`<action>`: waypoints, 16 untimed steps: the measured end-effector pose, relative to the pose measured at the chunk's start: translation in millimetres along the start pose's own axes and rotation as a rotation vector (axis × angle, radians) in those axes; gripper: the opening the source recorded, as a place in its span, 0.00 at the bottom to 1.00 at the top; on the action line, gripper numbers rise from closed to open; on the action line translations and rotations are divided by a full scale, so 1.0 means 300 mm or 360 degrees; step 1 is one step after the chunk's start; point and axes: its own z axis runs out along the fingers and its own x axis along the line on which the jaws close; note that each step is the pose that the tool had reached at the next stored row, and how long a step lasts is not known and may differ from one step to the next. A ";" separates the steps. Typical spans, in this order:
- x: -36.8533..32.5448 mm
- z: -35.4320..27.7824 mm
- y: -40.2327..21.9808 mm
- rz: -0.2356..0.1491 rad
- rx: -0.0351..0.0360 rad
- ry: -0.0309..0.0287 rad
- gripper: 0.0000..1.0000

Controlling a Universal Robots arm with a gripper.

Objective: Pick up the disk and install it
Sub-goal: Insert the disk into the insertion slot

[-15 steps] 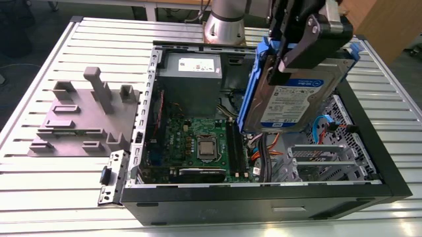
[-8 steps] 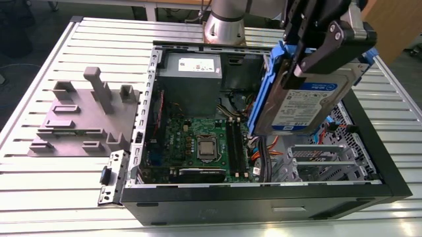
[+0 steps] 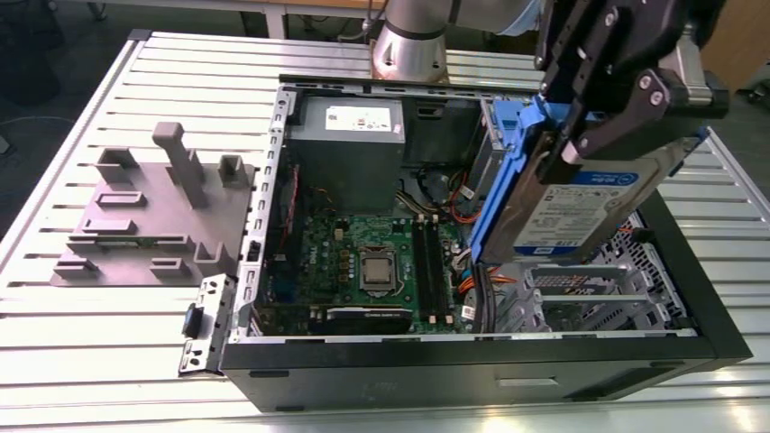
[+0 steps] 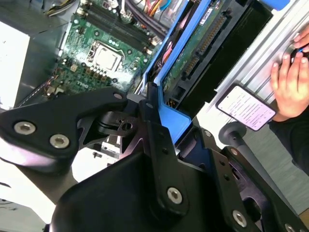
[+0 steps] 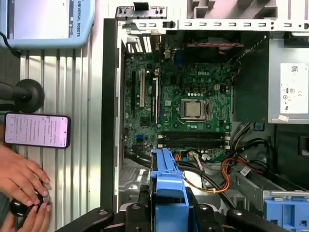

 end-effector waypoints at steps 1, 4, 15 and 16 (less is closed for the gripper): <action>0.003 0.002 -0.008 0.0000 0.0000 -0.00002 0.36; 0.012 0.008 -0.032 0.0000 0.0000 0.00001 0.36; 0.029 0.033 -0.137 0.0000 0.0000 0.00000 0.36; 0.029 0.036 -0.145 0.0000 0.0000 0.00000 0.36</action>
